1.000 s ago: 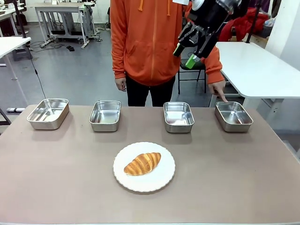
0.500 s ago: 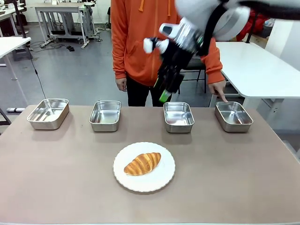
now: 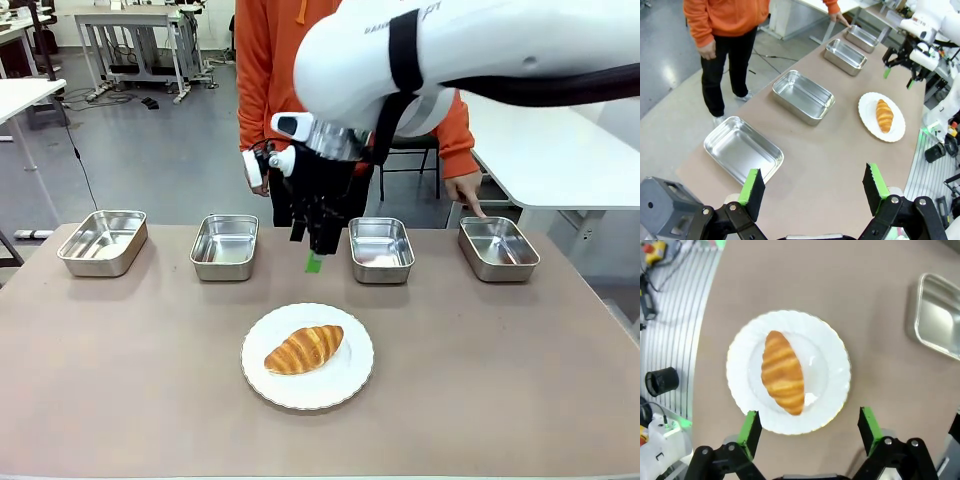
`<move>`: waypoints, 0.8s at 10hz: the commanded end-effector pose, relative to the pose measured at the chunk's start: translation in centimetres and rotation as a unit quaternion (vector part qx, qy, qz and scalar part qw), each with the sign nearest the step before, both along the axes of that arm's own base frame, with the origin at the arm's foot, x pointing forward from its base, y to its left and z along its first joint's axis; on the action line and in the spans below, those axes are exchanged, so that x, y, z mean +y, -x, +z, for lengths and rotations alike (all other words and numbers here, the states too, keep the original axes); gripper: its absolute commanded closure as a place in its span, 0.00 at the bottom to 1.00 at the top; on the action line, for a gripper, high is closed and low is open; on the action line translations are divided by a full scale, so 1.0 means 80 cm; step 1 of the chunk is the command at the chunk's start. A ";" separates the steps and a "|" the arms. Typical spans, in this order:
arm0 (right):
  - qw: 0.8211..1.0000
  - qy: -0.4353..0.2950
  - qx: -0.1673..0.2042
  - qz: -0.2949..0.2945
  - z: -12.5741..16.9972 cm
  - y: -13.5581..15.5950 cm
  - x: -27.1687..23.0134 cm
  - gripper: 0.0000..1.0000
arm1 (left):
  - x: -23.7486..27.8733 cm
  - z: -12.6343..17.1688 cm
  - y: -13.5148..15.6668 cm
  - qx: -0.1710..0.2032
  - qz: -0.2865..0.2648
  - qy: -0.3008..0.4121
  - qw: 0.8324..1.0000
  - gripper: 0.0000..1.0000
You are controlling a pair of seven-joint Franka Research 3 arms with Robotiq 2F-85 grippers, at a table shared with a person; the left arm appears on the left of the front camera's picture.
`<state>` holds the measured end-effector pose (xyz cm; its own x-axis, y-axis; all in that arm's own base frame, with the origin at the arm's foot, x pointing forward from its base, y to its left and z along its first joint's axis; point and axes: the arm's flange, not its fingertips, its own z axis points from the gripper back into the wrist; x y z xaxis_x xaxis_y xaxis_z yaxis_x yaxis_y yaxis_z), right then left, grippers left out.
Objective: Place the bread in the container.
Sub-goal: Place the Butter Roll into the Airtight Container indicated by the human.
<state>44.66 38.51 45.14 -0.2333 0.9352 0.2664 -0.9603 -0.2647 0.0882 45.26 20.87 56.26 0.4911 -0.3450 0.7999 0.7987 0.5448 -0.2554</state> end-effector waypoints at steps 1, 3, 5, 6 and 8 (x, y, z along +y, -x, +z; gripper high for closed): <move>1.000 0.020 -0.007 0.010 -0.033 0.014 0.021 0.00 | -0.001 0.003 0.002 -0.007 -0.003 0.002 1.000 0.00; 0.999 0.050 -0.014 -0.011 -0.068 0.036 0.025 0.00 | -0.001 0.003 0.002 -0.007 -0.003 0.002 1.000 0.00; 0.999 0.041 0.007 0.012 -0.083 0.030 0.021 0.00 | -0.001 0.003 0.002 -0.007 -0.003 0.002 1.000 0.00; 0.999 0.037 0.007 0.014 -0.074 0.032 0.027 0.00 | -0.001 0.003 0.002 -0.007 -0.003 0.002 1.000 0.00; 0.999 0.037 0.007 0.014 -0.074 0.032 0.027 0.00 | -0.001 0.003 0.002 -0.007 -0.003 0.002 1.000 0.00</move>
